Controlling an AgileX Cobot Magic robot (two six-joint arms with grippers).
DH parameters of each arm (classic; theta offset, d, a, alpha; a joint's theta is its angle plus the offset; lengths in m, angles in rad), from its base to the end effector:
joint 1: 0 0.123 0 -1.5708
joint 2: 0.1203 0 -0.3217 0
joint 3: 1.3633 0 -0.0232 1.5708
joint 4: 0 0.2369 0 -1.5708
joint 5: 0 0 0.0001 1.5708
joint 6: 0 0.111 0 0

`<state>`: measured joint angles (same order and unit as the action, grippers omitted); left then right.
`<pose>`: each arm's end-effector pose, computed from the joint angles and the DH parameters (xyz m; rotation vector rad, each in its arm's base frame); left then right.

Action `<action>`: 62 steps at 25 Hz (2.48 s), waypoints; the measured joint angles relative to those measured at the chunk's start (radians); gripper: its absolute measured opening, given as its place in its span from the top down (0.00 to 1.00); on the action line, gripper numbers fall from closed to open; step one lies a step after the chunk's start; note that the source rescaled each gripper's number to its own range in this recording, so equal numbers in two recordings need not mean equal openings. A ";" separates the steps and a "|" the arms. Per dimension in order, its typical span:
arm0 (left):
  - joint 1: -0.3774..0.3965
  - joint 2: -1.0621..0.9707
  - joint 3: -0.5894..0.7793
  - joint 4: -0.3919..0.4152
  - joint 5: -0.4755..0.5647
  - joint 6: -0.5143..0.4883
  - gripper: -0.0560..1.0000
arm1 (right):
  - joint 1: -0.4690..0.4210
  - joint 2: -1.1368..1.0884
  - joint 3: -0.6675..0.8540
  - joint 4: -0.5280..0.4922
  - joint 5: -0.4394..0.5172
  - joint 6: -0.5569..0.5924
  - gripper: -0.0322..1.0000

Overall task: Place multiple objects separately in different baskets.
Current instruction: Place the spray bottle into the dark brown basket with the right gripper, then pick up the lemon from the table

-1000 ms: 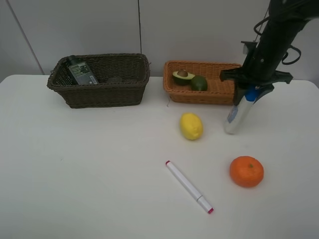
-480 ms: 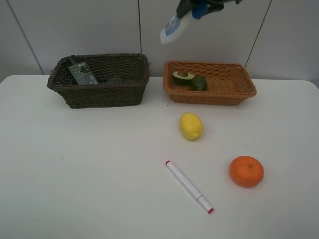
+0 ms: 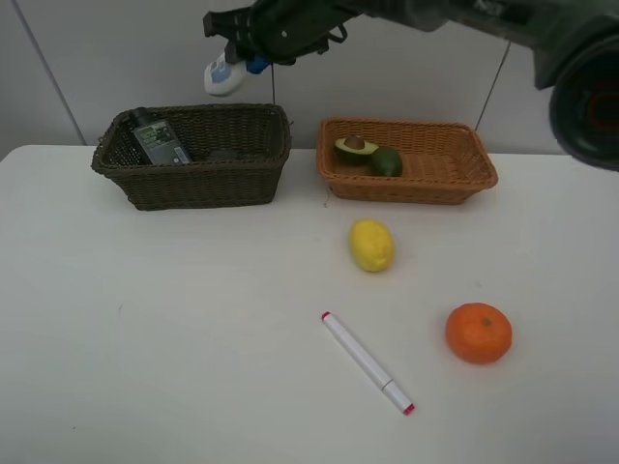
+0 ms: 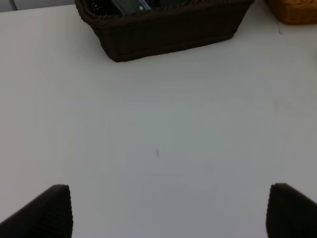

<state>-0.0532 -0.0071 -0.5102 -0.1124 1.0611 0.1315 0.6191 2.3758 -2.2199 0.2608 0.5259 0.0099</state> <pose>-0.0392 -0.0088 0.2645 0.1929 2.0142 -0.0845 0.4696 0.3523 0.2630 -0.4967 2.1575 0.6271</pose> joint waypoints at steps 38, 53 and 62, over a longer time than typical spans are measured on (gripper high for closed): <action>0.000 0.000 0.000 0.000 0.000 0.000 0.00 | 0.027 -0.431 0.604 -0.328 0.687 0.036 0.01; 0.000 0.000 0.000 0.000 0.000 0.000 0.00 | -0.065 -0.354 0.806 -0.320 0.420 0.051 0.01; 0.000 0.000 0.000 0.000 0.000 0.001 0.00 | -0.070 -0.253 0.814 -0.305 0.314 0.029 0.01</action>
<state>-0.0532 -0.0071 -0.5102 -0.1124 1.0611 0.1325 0.5487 2.1226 -1.4054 -0.0447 0.8403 0.0392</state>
